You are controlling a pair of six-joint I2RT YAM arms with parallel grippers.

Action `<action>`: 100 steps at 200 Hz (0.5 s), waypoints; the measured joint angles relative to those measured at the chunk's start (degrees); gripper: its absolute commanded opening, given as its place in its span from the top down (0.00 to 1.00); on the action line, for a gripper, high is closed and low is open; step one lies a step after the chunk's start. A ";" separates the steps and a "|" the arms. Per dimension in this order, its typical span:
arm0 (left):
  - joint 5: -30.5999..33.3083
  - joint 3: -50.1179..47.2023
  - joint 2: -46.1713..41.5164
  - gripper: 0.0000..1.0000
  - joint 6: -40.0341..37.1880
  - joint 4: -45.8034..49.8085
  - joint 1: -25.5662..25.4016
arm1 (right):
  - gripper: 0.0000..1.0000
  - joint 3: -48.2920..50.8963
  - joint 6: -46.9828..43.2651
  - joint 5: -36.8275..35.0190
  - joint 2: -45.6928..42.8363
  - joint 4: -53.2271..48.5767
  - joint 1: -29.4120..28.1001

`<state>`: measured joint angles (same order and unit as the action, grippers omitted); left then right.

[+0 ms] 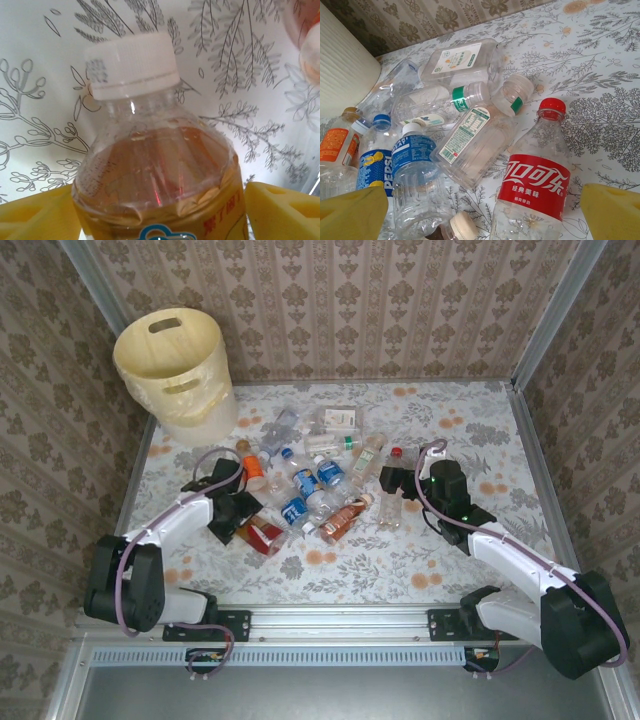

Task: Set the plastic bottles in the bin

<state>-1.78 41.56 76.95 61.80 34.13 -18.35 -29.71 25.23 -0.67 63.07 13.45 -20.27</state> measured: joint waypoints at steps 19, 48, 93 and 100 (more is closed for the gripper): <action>-0.57 -0.26 1.27 0.09 -0.63 -0.42 -0.50 | 0.00 0.00 0.02 -0.17 0.02 0.00 0.00; -0.55 -0.15 5.46 0.08 -1.29 -1.38 -2.56 | 0.00 0.00 0.09 -0.20 0.35 0.02 -0.02; 0.92 0.20 5.62 0.28 -2.19 -0.48 -3.43 | 0.00 -0.02 0.22 -0.17 1.07 0.02 0.00; 0.79 0.20 5.62 0.32 -2.43 -0.52 -3.43 | 0.00 -0.02 0.22 -0.17 1.07 0.02 0.00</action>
<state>-0.99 41.76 82.56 59.37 33.61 -21.78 -29.74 25.45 -0.84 64.14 13.47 -20.27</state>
